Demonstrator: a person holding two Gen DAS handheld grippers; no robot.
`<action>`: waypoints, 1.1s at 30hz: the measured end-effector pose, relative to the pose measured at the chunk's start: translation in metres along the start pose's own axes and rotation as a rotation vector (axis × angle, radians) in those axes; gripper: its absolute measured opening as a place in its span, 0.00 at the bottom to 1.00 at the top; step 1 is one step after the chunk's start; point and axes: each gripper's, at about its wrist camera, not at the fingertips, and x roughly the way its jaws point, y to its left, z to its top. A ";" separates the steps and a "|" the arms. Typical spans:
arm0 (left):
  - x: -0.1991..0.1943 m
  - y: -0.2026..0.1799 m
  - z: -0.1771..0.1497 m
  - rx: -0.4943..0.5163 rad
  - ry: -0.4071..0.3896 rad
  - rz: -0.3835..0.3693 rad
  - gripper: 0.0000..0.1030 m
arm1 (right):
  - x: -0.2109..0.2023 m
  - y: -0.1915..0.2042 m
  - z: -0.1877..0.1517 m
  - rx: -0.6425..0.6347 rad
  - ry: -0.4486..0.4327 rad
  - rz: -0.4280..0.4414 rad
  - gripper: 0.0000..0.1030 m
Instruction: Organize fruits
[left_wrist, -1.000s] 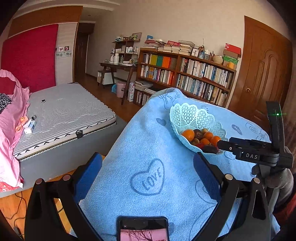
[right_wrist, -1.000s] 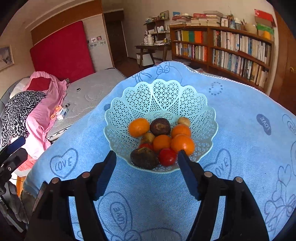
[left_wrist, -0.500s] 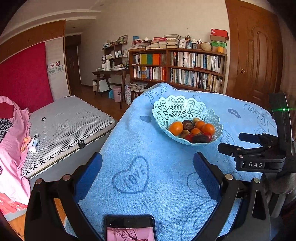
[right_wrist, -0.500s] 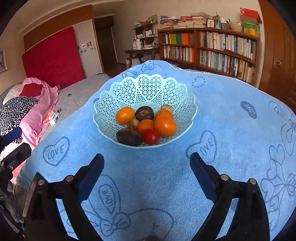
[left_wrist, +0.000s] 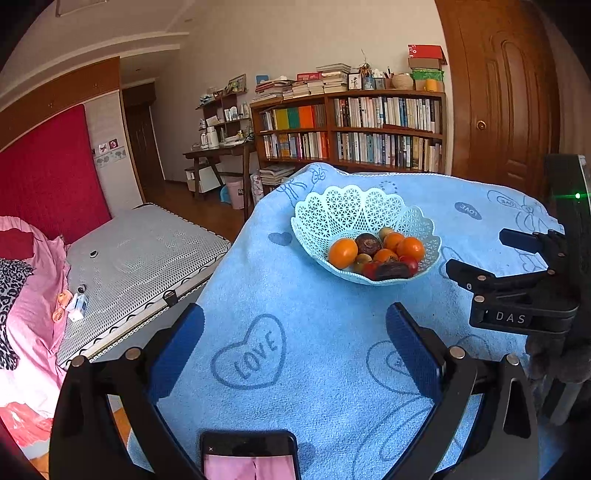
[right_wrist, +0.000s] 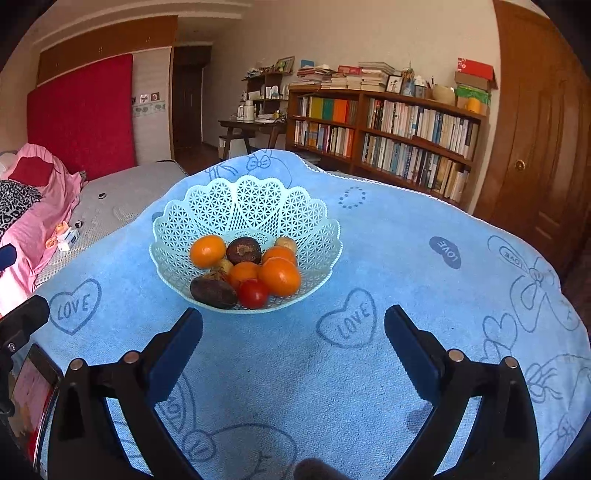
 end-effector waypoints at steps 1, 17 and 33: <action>0.000 -0.001 0.000 0.003 -0.001 0.005 0.97 | -0.001 0.000 0.000 -0.002 -0.007 -0.001 0.95; 0.008 0.002 -0.002 -0.003 0.020 0.006 0.97 | -0.006 0.016 -0.003 -0.063 -0.010 0.005 0.95; 0.010 0.001 -0.005 0.000 0.026 0.005 0.97 | 0.004 0.012 -0.002 -0.021 0.019 0.072 0.95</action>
